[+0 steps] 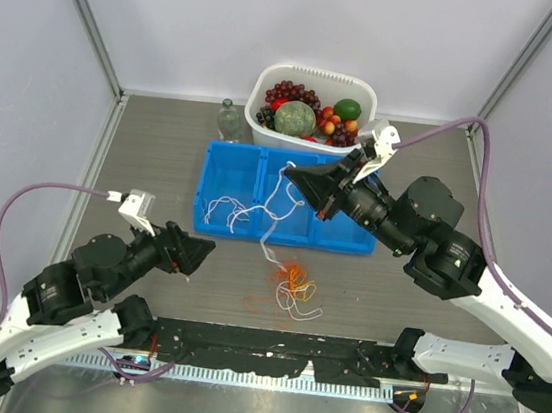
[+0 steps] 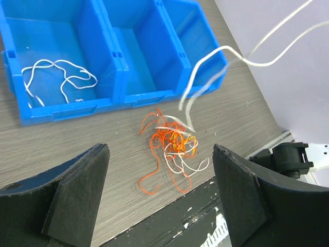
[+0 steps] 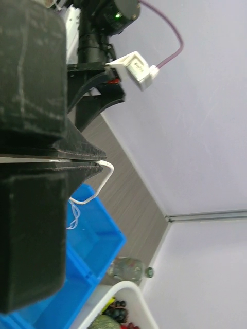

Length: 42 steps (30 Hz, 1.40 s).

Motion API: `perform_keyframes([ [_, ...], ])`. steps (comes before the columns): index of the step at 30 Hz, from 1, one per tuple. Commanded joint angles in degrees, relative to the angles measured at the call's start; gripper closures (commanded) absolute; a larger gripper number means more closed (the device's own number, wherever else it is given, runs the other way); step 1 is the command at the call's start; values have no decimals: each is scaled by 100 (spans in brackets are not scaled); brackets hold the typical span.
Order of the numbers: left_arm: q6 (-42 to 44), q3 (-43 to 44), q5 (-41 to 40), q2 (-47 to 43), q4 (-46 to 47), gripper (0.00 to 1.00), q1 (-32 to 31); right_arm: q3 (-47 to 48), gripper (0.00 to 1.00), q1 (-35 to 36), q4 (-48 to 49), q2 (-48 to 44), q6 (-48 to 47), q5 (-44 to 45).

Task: Untangle the cables

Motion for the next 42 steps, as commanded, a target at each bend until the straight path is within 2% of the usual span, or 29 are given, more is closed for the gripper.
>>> perform_keyframes([
  [1, -44, 253, -158, -302, -340, 14, 17, 542, 99, 6, 1035, 305, 7, -207],
  [5, -106, 341, -9, -513, -489, 14, 26, 578, 99, 6, 1642, 771, -124, -32],
  [12, -281, 332, 159, -768, -595, 14, 17, 595, 99, -72, 2889, 2019, -730, 908],
  [17, -378, 323, 177, -900, -674, 14, 17, 920, 99, -143, 3216, 2969, -1083, 1646],
  [26, -317, 394, 80, -909, -718, 14, 17, 1087, 99, -433, 3778, 3838, -959, 1577],
  [30, -325, 420, 115, -865, -727, 14, 26, 921, 99, -573, 3990, 4155, -1083, 1586],
  [35, -378, 341, 124, -830, -709, 14, 17, 534, 99, -626, 4183, 4638, -1180, 1156],
  [42, -466, 209, 185, -716, -595, 14, 17, 516, 99, -635, 3797, 5290, -547, 1137],
])
